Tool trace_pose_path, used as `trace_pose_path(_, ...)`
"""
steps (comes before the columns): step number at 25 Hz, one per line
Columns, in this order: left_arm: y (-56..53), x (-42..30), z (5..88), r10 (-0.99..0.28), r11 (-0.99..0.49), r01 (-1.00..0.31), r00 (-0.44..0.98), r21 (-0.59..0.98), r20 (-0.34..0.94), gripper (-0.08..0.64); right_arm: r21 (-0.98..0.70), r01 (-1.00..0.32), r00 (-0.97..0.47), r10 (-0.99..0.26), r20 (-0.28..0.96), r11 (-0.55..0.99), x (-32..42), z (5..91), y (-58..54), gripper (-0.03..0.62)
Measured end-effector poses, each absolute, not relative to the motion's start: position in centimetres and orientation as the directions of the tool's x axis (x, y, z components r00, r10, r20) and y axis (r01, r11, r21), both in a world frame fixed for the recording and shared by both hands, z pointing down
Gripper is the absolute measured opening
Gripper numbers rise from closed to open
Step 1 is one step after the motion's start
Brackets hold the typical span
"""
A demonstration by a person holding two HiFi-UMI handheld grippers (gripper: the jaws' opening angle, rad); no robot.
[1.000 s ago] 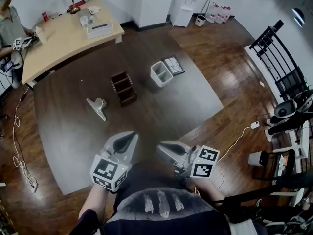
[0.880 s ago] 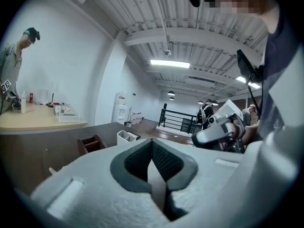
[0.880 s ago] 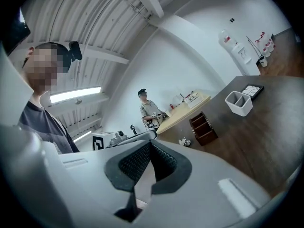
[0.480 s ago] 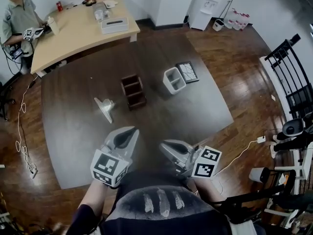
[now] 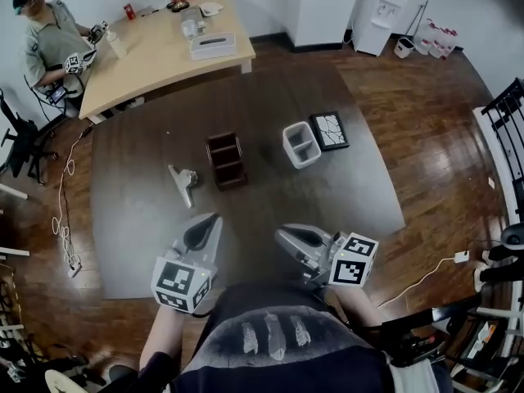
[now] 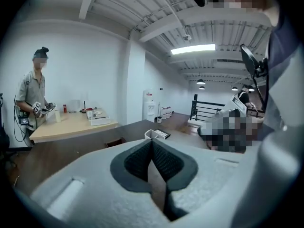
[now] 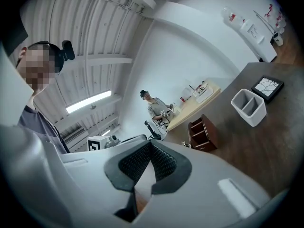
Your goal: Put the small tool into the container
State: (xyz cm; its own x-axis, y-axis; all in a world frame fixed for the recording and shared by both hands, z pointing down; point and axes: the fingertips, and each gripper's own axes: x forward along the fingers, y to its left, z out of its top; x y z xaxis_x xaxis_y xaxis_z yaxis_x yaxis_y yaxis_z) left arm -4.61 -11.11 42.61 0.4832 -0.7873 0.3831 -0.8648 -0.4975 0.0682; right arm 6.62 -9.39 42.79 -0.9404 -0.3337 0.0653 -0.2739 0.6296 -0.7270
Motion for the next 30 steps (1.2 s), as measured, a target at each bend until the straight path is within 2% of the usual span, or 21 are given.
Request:
trace_pose_path(13,-11.8,-4.4,41.8,-0.835,-0.432,-0.897,0.437,0.094,0.333,0.000,-0.700,-0.243,-0.965,-0.244,0.101,0.672,6.2,42.4,-11.0,0.000)
trace_pose_path(23,-12.8,-2.7,40.8,-0.788,-0.536,-0.841,0.531,0.079,0.311,0.000,-0.669,-0.290,-0.948,-0.301,0.102,0.685,6.0,40.7,-11.2,0.000)
trace_pose_path(30,-13.0,-6.4,42.4,-0.793,-0.518,-0.855,0.493,0.029,0.357,0.001,-0.679,-0.329,-0.934,-0.335,0.128,0.656,5.5,41.8,-10.6,0.000)
